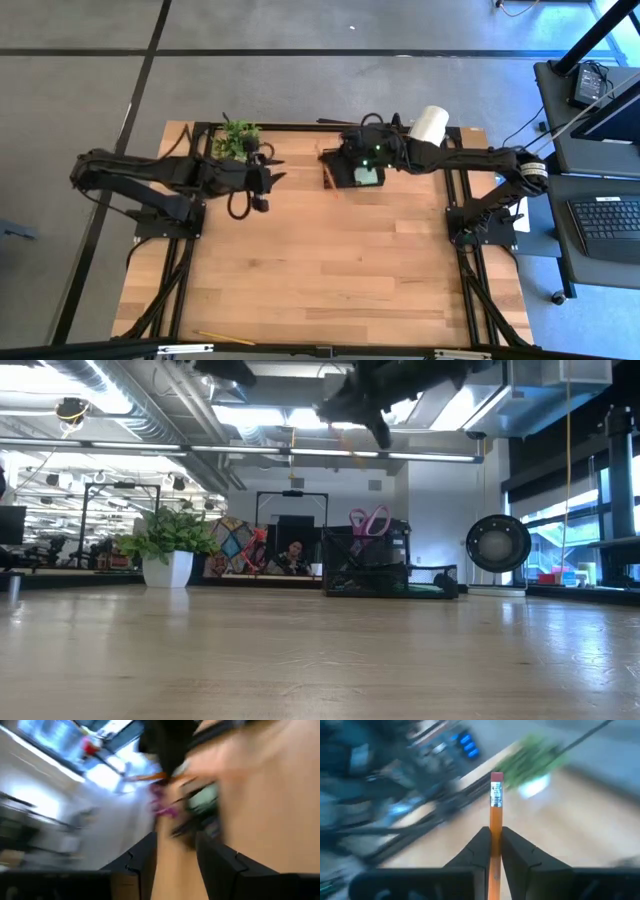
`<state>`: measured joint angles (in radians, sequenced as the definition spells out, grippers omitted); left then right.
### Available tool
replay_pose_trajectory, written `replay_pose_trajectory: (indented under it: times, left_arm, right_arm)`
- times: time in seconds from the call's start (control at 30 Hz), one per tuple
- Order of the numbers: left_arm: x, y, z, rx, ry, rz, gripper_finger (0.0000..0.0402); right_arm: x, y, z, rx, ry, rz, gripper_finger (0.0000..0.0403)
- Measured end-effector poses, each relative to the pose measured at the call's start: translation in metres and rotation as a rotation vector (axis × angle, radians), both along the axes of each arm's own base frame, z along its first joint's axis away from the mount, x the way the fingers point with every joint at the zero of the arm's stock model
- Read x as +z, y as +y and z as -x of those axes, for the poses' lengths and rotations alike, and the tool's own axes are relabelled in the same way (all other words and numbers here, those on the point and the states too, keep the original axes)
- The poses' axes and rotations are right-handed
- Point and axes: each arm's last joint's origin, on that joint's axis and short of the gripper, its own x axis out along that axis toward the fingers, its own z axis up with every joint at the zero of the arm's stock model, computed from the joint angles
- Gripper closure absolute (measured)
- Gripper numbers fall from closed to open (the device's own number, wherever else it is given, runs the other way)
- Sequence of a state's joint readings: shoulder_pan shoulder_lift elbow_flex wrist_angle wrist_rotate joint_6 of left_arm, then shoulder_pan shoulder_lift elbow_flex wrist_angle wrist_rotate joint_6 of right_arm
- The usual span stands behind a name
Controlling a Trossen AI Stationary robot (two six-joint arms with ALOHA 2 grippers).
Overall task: Pick and place office supplies into organizer
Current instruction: Put the orange pencil into the black desk organizer
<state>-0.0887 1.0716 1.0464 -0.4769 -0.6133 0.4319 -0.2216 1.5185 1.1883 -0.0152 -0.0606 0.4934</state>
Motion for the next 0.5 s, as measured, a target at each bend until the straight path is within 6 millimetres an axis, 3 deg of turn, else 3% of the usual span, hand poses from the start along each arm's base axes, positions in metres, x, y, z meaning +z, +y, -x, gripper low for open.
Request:
replay_pose_trajectory:
  times: [0.13,0.27,0.5]
  left_arm:
    - [0.001,0.002,0.002,-0.034,-0.109,0.263,0.0272]
    - [0.0,0.003,0.0,-0.02,-0.134,0.346,0.0272]
    - [-0.006,0.003,-0.006,0.011,-0.133,0.391,0.0272]
  right_arm:
    - [0.002,-0.021,0.005,-0.145,0.05,0.273,0.0361]
    - [0.008,-0.035,0.002,-0.203,0.025,0.476,0.0361]
    - [-0.028,-0.055,-0.018,-0.142,0.141,0.621,0.0361]
